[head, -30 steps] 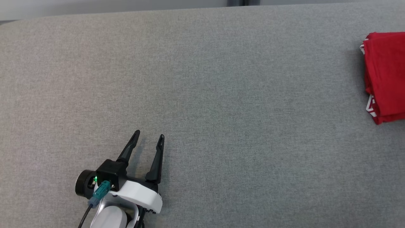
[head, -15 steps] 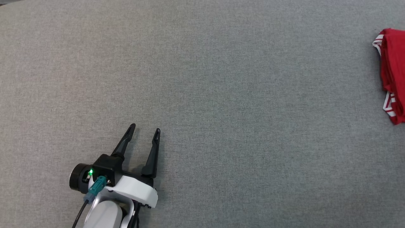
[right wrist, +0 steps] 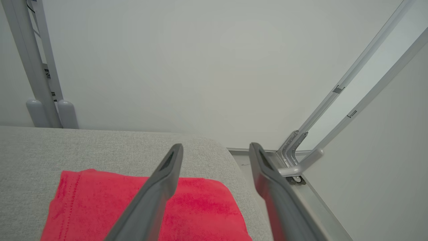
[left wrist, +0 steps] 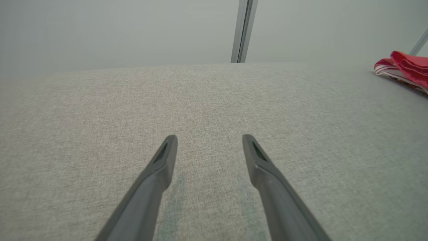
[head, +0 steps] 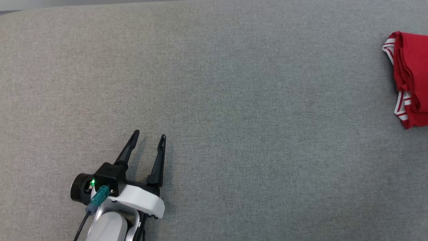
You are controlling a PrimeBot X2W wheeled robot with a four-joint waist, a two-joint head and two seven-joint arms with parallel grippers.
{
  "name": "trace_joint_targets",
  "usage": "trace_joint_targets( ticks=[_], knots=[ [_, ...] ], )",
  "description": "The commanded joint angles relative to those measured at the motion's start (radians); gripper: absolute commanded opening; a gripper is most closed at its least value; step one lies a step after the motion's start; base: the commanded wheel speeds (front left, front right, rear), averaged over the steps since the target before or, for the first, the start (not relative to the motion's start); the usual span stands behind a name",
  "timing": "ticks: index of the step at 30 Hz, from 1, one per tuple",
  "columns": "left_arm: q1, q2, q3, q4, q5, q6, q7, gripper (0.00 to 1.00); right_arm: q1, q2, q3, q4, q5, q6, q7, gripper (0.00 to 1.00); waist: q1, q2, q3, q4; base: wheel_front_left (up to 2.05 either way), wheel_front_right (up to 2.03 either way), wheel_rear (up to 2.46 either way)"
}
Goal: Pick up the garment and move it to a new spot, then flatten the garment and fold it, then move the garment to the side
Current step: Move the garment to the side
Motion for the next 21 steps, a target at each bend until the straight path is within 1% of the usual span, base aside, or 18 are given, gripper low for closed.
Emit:
trace_joint_targets(
  ticks=[1,5,8,11,13,17,21],
  knots=[
    [-0.009,0.001,0.005,0.001,-0.008,0.008,-0.001,1.0,-0.006,0.018,0.001,-0.01,0.018,0.0,-0.016,1.0,0.0,0.0,-0.014,-0.005,0.0,0.0,0.0],
    [-0.022,-0.006,0.012,0.01,-0.032,-0.001,-0.003,1.0,0.015,0.06,0.028,-0.037,0.058,0.0,-0.024,1.0,0.0,0.0,-0.051,-0.013,0.0,0.0,0.0],
    [-0.028,-0.01,0.024,0.026,-0.049,-0.001,-0.004,1.0,0.039,0.091,0.064,-0.086,0.094,0.0,-0.025,1.0,0.0,0.0,-0.086,-0.018,0.0,0.0,0.0],
    [-0.029,-0.019,0.048,0.035,-0.07,0.011,-0.004,1.0,0.084,0.12,0.082,-0.151,0.15,0.0,-0.025,1.0,0.0,0.0,-0.126,-0.021,0.0,0.0,0.0],
    [-0.023,-0.023,0.056,0.038,-0.075,0.014,-0.004,1.0,0.102,0.126,0.085,-0.167,0.163,0.0,-0.025,1.0,0.0,0.0,-0.143,-0.023,0.0,0.0,0.0],
    [0.01,-0.035,0.073,0.049,-0.084,0.026,-0.005,1.0,0.182,0.186,0.097,-0.248,0.214,0.0,-0.025,1.0,0.0,0.0,-0.2,-0.025,0.0,0.0,0.0],
    [0.036,-0.043,0.082,0.061,-0.087,0.047,-0.005,1.0,0.297,0.249,0.107,-0.336,0.245,0.0,-0.025,1.0,0.0,0.0,-0.263,-0.019,0.0,0.0,0.0]
  ],
)
